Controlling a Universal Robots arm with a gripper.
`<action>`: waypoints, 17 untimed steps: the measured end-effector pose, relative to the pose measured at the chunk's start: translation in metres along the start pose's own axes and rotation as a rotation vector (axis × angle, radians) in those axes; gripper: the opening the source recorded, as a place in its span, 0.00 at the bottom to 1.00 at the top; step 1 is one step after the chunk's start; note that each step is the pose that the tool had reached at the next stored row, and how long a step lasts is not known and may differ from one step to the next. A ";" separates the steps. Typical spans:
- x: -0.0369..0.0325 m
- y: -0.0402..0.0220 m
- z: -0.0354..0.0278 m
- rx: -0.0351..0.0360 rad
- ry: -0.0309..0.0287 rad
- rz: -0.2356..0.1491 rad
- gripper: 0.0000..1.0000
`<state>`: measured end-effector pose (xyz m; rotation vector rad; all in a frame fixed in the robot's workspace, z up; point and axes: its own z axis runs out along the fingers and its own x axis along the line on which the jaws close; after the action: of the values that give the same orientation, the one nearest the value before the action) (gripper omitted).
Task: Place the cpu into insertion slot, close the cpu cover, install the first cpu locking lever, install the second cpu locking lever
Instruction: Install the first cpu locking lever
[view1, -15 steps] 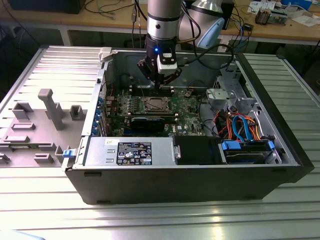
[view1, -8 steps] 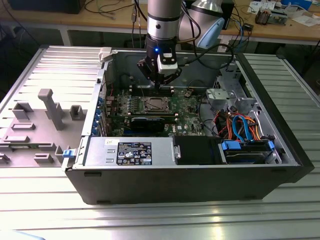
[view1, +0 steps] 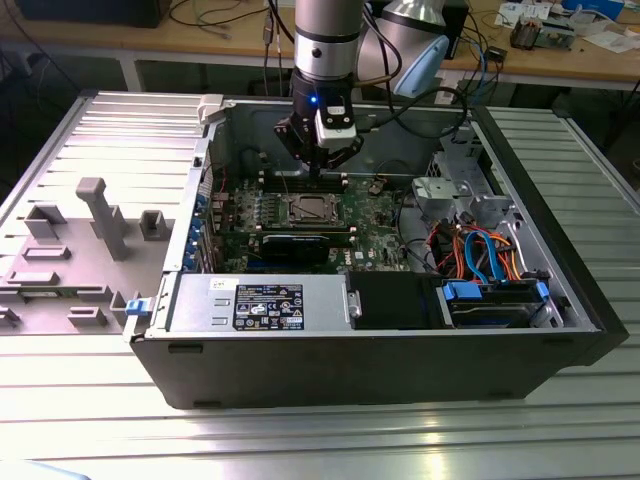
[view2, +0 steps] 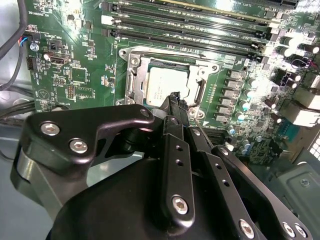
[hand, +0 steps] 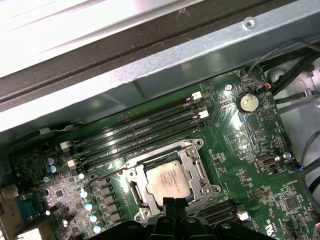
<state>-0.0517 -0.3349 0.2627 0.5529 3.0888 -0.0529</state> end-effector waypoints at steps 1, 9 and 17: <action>0.0000 0.0000 0.0000 0.0000 0.0000 -0.002 0.11; 0.0000 0.0000 0.0000 -0.0002 -0.0005 -0.016 0.11; 0.0000 0.0000 0.0000 -0.0003 -0.0009 -0.027 0.11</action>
<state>-0.0517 -0.3349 0.2626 0.5115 3.0955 -0.0527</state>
